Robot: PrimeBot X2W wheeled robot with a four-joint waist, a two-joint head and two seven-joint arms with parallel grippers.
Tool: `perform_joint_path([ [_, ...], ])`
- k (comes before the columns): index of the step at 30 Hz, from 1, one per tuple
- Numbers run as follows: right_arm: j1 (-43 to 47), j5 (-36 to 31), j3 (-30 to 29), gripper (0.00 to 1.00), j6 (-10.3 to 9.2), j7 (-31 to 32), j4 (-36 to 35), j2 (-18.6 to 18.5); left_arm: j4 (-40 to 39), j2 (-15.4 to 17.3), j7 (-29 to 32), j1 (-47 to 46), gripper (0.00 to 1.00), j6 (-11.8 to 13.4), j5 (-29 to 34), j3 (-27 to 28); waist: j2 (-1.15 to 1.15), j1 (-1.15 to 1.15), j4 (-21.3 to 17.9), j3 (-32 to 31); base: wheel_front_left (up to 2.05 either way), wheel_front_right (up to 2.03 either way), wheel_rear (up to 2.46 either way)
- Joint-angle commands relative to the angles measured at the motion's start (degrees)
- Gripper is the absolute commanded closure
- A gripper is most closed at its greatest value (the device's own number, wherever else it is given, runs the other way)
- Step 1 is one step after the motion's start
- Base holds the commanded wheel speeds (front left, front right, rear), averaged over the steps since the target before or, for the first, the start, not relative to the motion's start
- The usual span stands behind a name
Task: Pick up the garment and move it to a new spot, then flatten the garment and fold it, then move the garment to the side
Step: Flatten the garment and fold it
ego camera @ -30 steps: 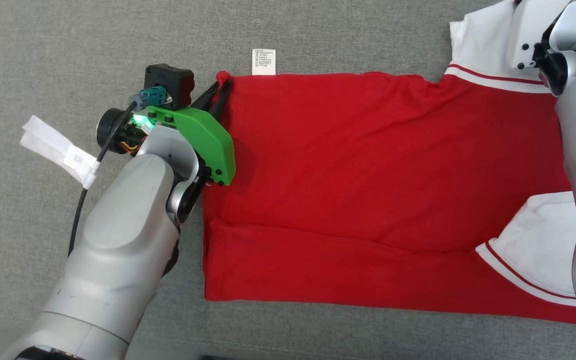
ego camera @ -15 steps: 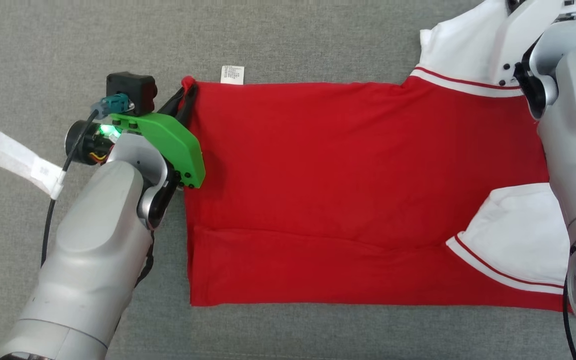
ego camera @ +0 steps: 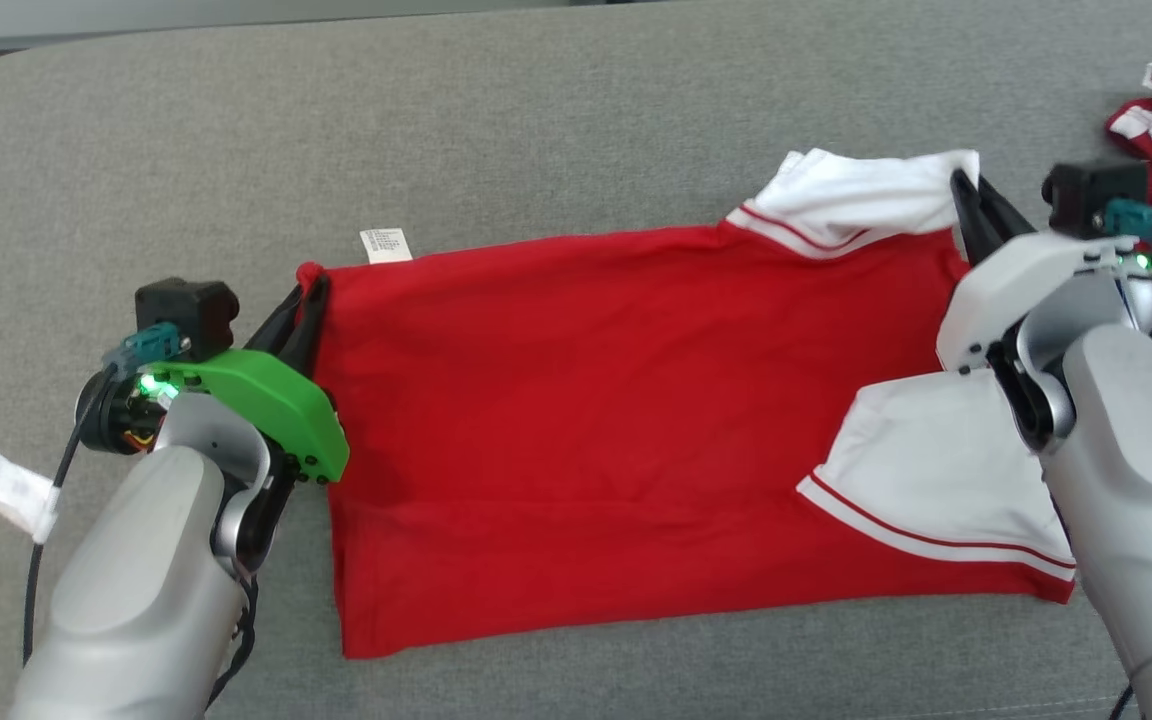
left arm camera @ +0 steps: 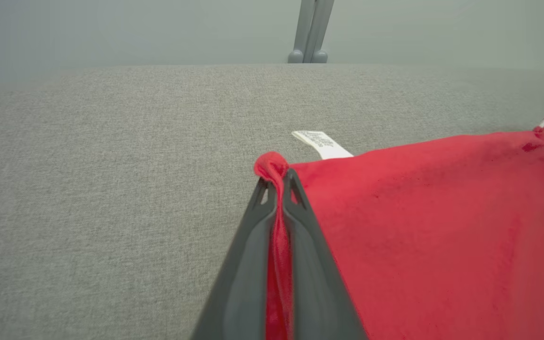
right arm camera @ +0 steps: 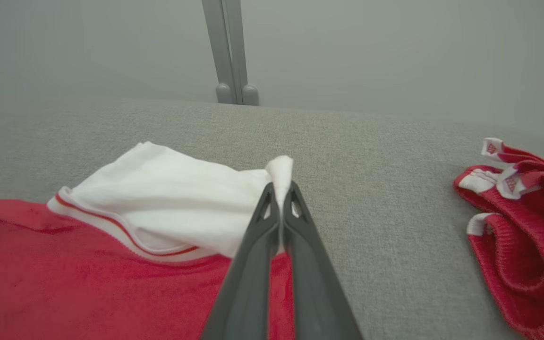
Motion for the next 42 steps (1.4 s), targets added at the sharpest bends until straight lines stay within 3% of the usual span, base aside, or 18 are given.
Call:
perform_joint_path([
  [1, 3.6, 0.8, -0.1, 1.00, -0.12, 0.1, -2.9, -0.6, -1.7, 0.8, -0.5, 2.1, 1.00, 0.5, -0.6, 0.4, 0.00, 0.00, -3.2, -3.2, 0.00, 0.00, 0.00],
  [7, 17.7, 1.5, -4.4, 1.00, -0.11, 2.8, -20.0, 0.4, -10.9, 3.5, -1.3, 10.2, 1.00, 2.8, -1.7, 1.5, 0.00, 0.00, -4.8, -4.4, 0.00, 0.00, 0.00],
  [12, 27.5, -0.7, -8.3, 1.00, -0.11, 6.4, -32.6, 4.2, -18.2, 5.3, -1.4, 17.4, 1.00, 5.3, -3.1, 2.8, 0.00, 0.00, -5.7, -5.3, 0.00, 0.00, 0.00],
  [16, 33.4, -1.4, -9.9, 1.00, -0.11, 8.9, -38.7, 7.1, -21.9, 5.5, -1.4, 22.6, 1.00, 6.9, -4.6, 3.4, 0.00, 0.00, -5.7, -6.1, 0.00, 0.00, 0.00],
  [20, 37.0, -1.6, -10.9, 1.00, -0.11, 10.1, -40.5, 8.7, -22.6, 4.9, -1.9, 25.9, 1.00, 8.2, -5.5, 3.7, 0.00, 0.00, -5.5, -6.6, 0.00, 0.00, 0.00],
  [33, 39.2, -1.3, -11.9, 1.00, -0.11, 7.7, -34.8, 10.5, -15.2, 2.2, -4.8, 27.5, 1.00, 7.3, -7.7, 3.9, 0.00, 0.00, -5.3, -7.7, 0.00, 0.00, 0.00],
  [34, 39.4, -1.4, -11.9, 0.79, -0.11, 7.3, -34.1, 10.6, -14.6, 1.9, -5.5, 27.5, 0.72, 7.3, -7.7, 4.1, 0.00, 0.00, -5.3, -7.7, 0.00, 0.00, 0.00],
  [35, 39.5, -1.5, -12.0, 0.67, -0.11, 6.9, -33.6, 10.6, -14.1, 1.7, -6.1, 27.8, 0.60, 7.3, -7.9, 4.3, 0.00, 0.00, -5.4, -7.7, 0.00, 0.00, 0.00],
  [36, 39.7, -1.4, -12.1, 0.36, -0.11, 6.5, -33.1, 10.7, -13.8, 1.3, -6.7, 28.3, 0.20, 7.1, -8.4, 4.5, 0.00, 0.00, -5.5, -7.8, 0.00, 0.00, 0.00],
  [37, 40.0, -1.2, -12.2, 0.15, -0.11, 6.3, -32.8, 10.7, -13.6, 1.2, -7.3, 28.8, 0.08, 6.9, -8.7, 4.7, 0.00, 0.00, -5.6, -7.7, 0.00, 0.00, 0.00],
  [38, 40.4, -1.1, -12.4, 0.00, -0.11, 5.8, -32.4, 10.7, -13.6, 1.1, -8.0, 29.3, 0.00, 6.9, -9.1, 5.1, 0.00, 0.00, -5.6, -7.7, 0.00, 0.00, 0.00],
  [42, 41.5, -0.7, -13.6, 0.00, -0.11, 4.5, -31.2, 10.9, -15.3, 0.6, -10.3, 32.0, 0.00, 7.6, -9.3, 6.4, 0.00, 0.00, -5.8, -7.8, 0.00, 0.00, 0.00],
])
